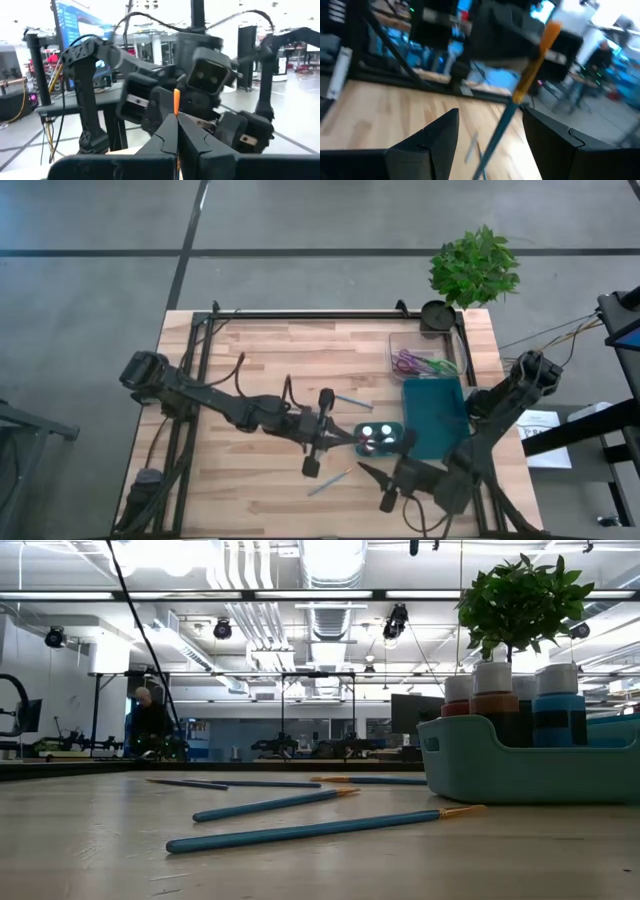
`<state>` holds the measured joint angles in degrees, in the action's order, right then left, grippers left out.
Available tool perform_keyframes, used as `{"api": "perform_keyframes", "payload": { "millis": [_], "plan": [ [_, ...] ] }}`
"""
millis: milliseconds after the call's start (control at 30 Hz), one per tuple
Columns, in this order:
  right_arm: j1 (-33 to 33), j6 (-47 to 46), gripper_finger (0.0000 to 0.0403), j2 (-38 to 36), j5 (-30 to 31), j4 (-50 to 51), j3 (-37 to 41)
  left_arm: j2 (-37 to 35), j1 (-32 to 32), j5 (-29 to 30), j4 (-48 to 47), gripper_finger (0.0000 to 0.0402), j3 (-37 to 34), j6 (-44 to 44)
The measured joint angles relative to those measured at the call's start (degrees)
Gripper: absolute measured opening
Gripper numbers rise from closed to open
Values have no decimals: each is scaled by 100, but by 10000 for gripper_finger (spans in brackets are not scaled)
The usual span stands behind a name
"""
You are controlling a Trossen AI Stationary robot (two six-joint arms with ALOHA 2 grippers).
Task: Pick & Place Paint Supplies
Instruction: Put the blue paintbrush into the blue bin
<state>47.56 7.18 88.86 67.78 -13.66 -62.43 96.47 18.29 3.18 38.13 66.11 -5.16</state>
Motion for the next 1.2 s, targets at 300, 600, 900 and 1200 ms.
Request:
{"api": "perform_keyframes", "payload": {
  "millis": [300,600,900,1200],
  "plan": [
    [-238,562,217,-62,-562,-416,0,-47,217,-5,124,0,0,-319],
    [-395,529,187,-96,-1090,-456,0,-74,262,-2,155,0,0,-360],
    [-567,768,34,-204,-1561,-462,0,-74,269,-80,142,0,0,-363],
    [-426,835,20,-518,-1644,-302,0,-293,271,-557,-324,15,-2,-598]
  ]
}}
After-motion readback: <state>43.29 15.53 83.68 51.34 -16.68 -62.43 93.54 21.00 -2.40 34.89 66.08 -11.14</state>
